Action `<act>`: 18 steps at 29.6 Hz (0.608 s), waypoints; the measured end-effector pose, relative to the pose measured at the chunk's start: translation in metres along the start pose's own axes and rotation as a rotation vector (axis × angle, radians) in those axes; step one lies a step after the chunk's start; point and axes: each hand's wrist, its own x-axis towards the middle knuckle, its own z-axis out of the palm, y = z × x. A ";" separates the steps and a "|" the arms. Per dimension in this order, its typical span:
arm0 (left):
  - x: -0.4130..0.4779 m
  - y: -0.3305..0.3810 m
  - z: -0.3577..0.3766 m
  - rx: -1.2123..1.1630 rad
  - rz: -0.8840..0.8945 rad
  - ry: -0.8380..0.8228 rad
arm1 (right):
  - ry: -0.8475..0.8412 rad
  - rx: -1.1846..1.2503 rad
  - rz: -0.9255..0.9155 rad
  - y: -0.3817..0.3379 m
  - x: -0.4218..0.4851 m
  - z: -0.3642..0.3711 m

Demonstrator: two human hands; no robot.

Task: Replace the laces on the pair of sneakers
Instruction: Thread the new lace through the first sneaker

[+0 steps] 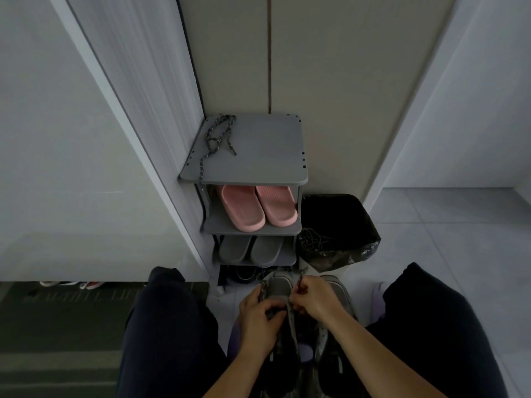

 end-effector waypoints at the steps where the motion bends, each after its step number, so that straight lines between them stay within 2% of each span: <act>1: 0.001 -0.002 0.001 0.002 -0.017 -0.009 | -0.011 -0.051 0.006 -0.002 0.000 0.000; 4: 0.004 0.003 0.003 0.053 -0.039 -0.012 | -0.044 -0.204 0.028 -0.007 0.003 -0.001; 6: 0.003 0.012 0.001 0.181 -0.031 0.011 | -0.072 -0.251 0.044 -0.008 0.003 -0.002; 9: 0.004 0.019 0.001 0.322 0.028 0.045 | -0.119 -0.166 0.099 -0.009 0.003 -0.004; 14: 0.007 0.020 0.000 0.354 0.074 0.046 | -0.213 -0.021 0.143 -0.013 -0.004 -0.002; 18: 0.005 0.023 -0.002 0.405 0.093 0.054 | -0.160 -0.049 0.139 -0.009 -0.003 0.001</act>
